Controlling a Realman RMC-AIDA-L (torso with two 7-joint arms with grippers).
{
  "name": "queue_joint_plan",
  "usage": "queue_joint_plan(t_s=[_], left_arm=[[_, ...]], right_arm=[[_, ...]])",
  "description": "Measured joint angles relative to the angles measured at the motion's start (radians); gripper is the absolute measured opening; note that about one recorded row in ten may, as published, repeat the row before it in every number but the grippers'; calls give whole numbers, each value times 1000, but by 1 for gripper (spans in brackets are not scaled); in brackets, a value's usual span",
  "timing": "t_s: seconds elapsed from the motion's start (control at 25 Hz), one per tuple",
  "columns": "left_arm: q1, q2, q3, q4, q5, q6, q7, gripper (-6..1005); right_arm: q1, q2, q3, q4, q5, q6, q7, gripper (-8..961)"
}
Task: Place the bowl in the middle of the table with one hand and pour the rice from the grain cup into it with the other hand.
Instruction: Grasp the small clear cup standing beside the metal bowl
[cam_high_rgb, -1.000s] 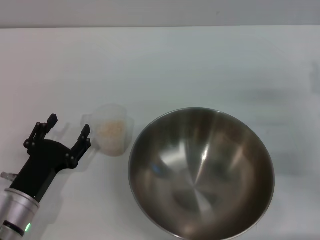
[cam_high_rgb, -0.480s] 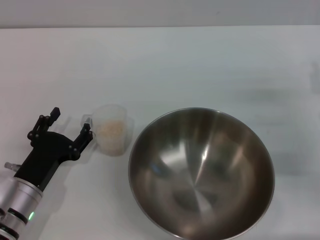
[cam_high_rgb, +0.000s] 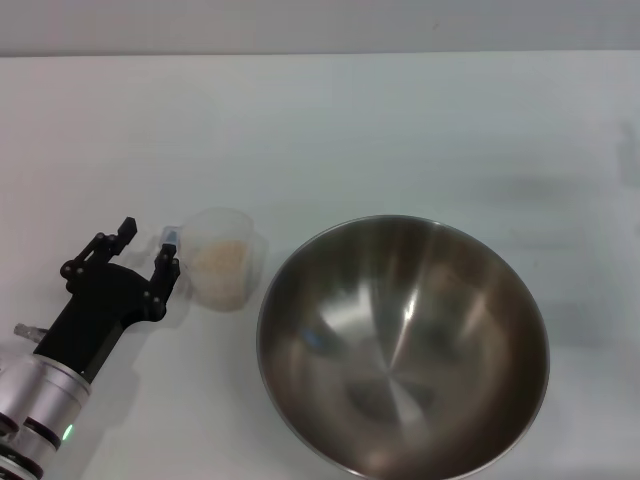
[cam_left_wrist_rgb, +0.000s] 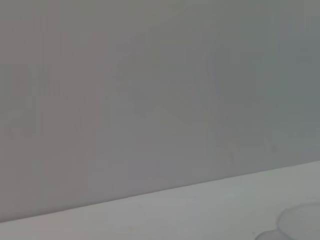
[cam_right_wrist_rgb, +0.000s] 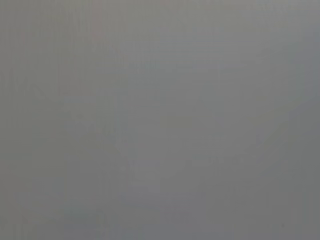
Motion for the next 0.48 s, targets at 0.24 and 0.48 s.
queue_joint_plan(t_s=[0.24,0.48], left_arm=[[0,0,0,-2,-1,4,0,559],[-4,0,0,-4,-4,5,-6,209]], right_arm=[[2,0,0,0,0,1,-1,421],[2,0,0,0,0,2,-2,421]])
